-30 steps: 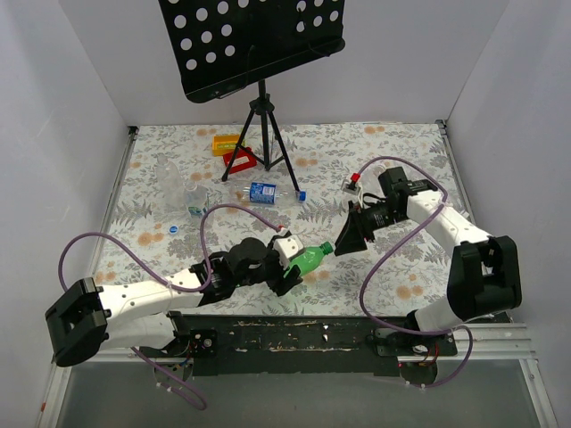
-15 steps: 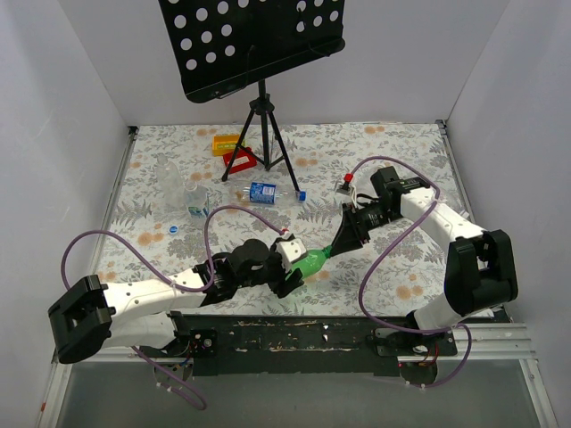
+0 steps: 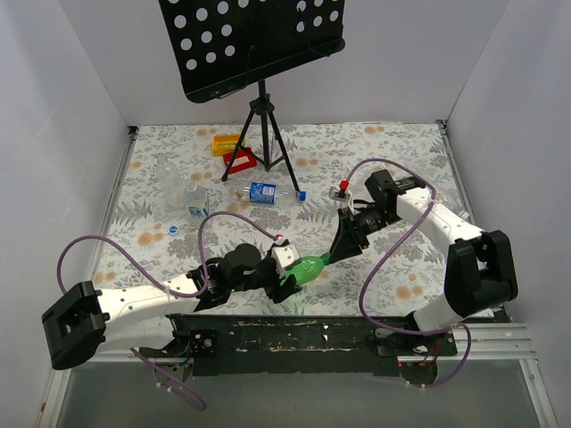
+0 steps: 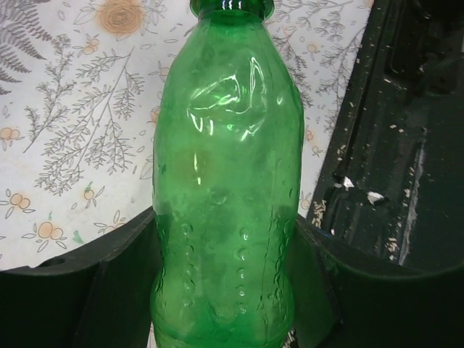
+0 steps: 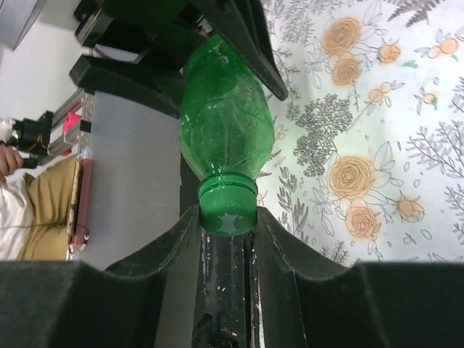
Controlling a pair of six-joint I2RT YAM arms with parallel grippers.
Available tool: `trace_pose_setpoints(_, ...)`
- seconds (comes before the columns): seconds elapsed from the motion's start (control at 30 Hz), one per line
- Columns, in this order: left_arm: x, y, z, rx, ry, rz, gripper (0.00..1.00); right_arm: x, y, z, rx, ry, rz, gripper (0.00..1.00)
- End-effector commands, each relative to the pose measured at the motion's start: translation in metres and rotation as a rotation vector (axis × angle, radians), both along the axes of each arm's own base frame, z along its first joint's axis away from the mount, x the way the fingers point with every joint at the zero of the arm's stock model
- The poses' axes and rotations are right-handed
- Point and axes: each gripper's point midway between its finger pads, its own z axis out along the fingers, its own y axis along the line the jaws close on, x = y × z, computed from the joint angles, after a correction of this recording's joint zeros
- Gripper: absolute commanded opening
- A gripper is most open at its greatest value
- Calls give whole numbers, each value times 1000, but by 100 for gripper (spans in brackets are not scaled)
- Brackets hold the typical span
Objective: Unscrew the bottle caps
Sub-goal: Unscrew the bottle cap from the plastic bottle.
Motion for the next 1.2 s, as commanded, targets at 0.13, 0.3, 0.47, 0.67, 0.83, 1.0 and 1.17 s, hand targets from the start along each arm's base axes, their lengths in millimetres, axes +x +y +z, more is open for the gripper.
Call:
trace_pose_setpoints(0.13,-15,-3,55,-287,174,-198,5,-23,17,12,49,-405,160,1)
trace_pose_setpoints(0.3,-15,4,74,-365,297,-303,4,-14,21,10,76,-798,165,1)
trace_pose_setpoints(0.47,-7,2,70,-318,289,-294,5,-12,20,6,55,-804,160,1)
trace_pose_setpoints(0.67,13,7,52,-229,219,-200,5,-10,25,16,27,-628,62,44)
trace_pose_setpoints(0.83,18,10,43,-180,168,-154,5,-7,24,39,82,-531,7,82)
trace_pose_setpoints(1.0,18,10,33,-113,107,-118,5,-4,18,51,95,-379,-52,83)
trace_pose_setpoints(1.17,12,3,26,-63,14,-94,4,12,11,48,12,-133,-278,83)
